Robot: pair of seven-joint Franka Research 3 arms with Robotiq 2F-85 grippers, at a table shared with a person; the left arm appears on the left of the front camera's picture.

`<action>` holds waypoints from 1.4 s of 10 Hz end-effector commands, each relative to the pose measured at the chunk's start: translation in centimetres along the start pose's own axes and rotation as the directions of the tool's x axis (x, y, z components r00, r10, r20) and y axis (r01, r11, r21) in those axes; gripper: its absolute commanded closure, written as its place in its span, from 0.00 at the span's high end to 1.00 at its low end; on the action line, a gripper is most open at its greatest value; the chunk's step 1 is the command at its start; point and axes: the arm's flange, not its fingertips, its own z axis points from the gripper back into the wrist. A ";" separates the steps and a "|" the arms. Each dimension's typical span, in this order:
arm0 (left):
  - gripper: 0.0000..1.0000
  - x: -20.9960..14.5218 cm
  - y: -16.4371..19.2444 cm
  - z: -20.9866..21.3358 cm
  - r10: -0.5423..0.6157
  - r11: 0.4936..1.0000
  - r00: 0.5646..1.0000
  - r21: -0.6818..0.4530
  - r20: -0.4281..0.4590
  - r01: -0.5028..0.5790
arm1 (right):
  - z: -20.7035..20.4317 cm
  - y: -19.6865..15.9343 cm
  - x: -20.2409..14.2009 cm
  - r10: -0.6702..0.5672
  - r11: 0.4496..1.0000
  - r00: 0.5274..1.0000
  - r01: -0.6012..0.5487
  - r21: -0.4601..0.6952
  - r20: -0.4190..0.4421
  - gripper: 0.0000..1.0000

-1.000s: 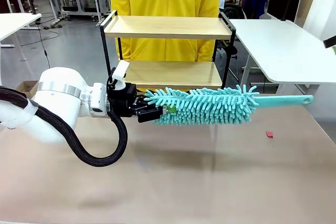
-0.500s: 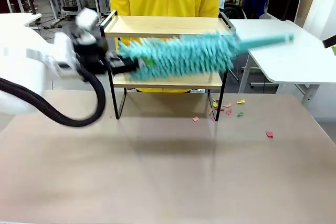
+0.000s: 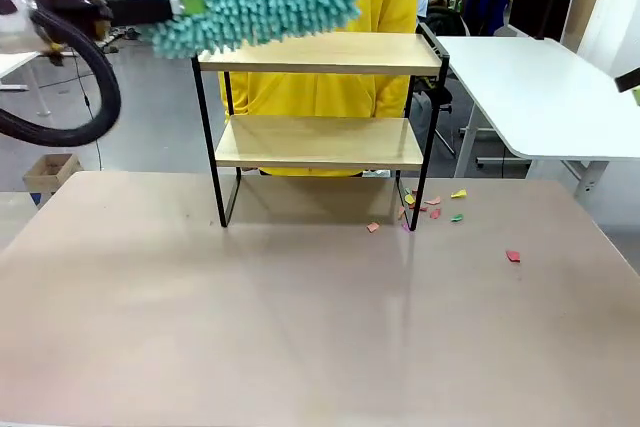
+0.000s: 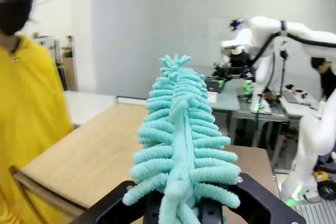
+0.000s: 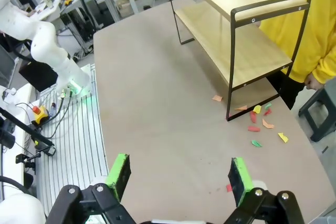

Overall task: Clean the shelf.
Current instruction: Hand the Duster back to the human.

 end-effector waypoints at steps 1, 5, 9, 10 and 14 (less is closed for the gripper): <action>0.17 1.3 1.1 4.3 0.039 0.985 0.999 0.168 0.014 -0.041 | 0.2 0.1 0.3 0.000 1.000 1.000 0.000 0.005 0.004 1.00; 0.17 2.4 0.7 13.8 0.082 0.775 0.996 0.630 -0.034 -0.042 | 0.2 0.1 0.3 0.000 1.000 1.000 0.000 0.005 0.004 1.00; 0.17 -0.4 0.2 14.6 0.100 0.638 0.991 0.770 -0.093 0.008 | 0.2 0.1 0.3 0.000 1.000 1.000 0.000 0.005 0.004 1.00; 0.17 -2.1 0.3 14.7 0.110 0.613 0.988 0.790 -0.104 0.015 | 0.2 0.1 0.3 0.000 1.000 1.000 0.000 0.005 0.004 1.00; 0.17 -9.4 -0.9 15.7 0.174 0.560 0.980 0.828 -0.096 -0.019 | 0.2 0.1 0.3 0.000 1.000 1.000 0.000 0.005 0.004 1.00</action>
